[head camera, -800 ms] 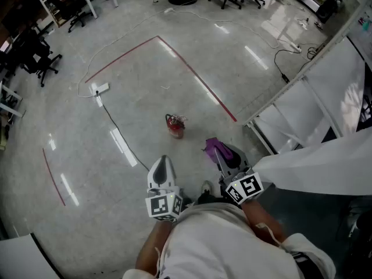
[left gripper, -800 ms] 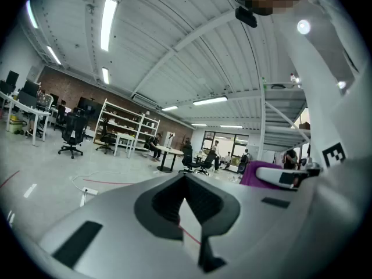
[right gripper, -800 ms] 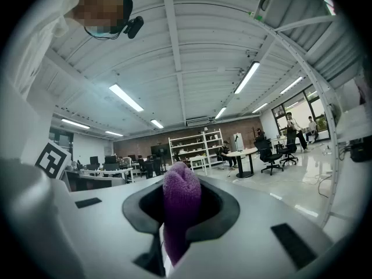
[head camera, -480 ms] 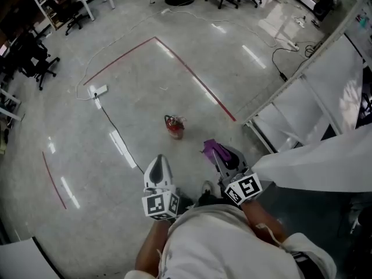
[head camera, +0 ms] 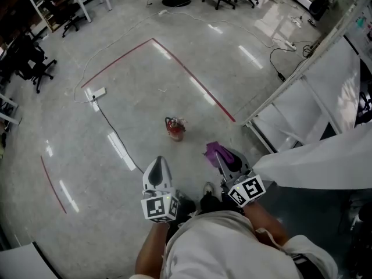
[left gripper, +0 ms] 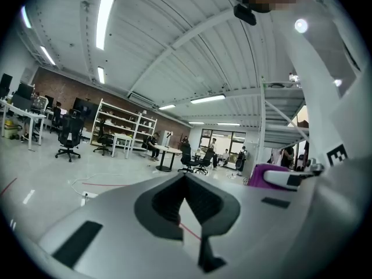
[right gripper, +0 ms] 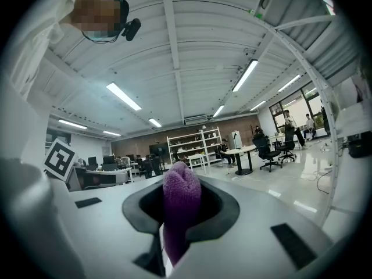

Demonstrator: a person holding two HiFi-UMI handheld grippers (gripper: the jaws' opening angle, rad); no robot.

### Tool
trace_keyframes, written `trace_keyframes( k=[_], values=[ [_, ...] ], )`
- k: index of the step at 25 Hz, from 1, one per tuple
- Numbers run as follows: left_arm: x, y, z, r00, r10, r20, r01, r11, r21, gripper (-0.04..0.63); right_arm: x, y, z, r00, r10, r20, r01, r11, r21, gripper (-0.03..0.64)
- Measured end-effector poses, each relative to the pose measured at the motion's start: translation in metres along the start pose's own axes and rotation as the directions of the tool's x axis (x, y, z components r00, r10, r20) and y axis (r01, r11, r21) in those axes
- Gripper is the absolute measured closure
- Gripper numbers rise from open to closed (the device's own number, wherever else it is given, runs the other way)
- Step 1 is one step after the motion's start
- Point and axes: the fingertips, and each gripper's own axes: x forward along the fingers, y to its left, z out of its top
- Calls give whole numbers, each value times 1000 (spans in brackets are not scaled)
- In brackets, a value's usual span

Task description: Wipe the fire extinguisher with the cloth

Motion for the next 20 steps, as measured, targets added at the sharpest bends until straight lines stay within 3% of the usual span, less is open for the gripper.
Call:
trace_keyframes(
  k=[12,16,20],
  values=[
    [23,17,-19,998,-63,-27,63,998,25,592,37,-5,-11,1000,-3,-16,2,997,-74,549],
    [43,19,-17,999,-26,-25,26,1000,-7,592,60,-27,-17,999,27,-38,-30,996,-82,549],
    [78,19,-19,999,35,-36,-35,999,8,592,92,-57,-34,995,78,-58,-82,995,-62,549]
  ],
)
